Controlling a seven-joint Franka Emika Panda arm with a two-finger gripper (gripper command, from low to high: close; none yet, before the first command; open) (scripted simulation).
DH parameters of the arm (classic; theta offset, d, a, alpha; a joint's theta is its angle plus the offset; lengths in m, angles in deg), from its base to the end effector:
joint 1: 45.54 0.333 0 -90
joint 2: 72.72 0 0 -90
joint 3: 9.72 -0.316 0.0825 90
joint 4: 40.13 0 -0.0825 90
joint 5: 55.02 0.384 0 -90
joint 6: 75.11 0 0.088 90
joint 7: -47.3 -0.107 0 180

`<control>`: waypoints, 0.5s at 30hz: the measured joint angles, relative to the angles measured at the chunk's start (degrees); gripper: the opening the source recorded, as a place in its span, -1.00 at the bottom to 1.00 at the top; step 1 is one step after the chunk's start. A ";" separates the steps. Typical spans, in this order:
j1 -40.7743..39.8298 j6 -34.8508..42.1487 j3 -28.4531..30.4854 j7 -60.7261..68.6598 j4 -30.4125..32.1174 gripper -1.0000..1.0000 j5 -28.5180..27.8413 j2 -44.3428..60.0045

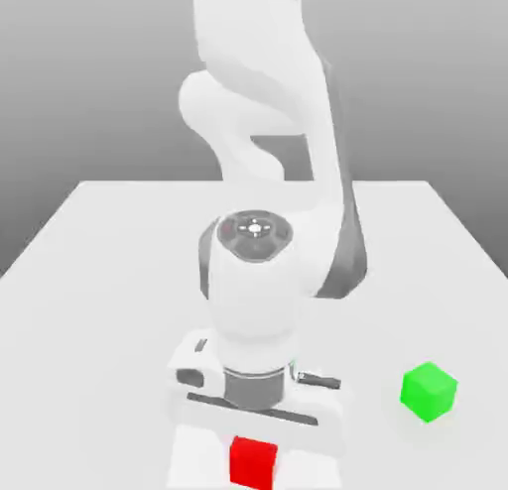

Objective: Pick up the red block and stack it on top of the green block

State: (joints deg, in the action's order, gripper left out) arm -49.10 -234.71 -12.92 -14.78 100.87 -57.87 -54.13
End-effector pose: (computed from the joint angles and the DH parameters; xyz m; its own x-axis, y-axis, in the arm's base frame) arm 0.4782 0.0008 0.1684 0.5010 -0.8655 0.0001 -0.8655 -0.5010 -0.0011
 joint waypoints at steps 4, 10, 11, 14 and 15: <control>0.08 5.36 -1.27 2.11 1.26 -1.00 0.54 -6.57; 2.78 6.69 -6.28 11.86 3.29 -1.00 -1.66 -9.70; 3.26 6.84 -7.17 13.68 3.63 -1.00 -1.87 -10.16; 4.71 7.27 -9.91 19.39 4.66 -1.00 -2.20 -11.55; 5.30 7.40 -10.78 21.38 5.01 -1.00 -2.18 -12.02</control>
State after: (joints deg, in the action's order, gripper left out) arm -43.80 -227.30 -23.70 6.60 105.88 -60.05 -66.16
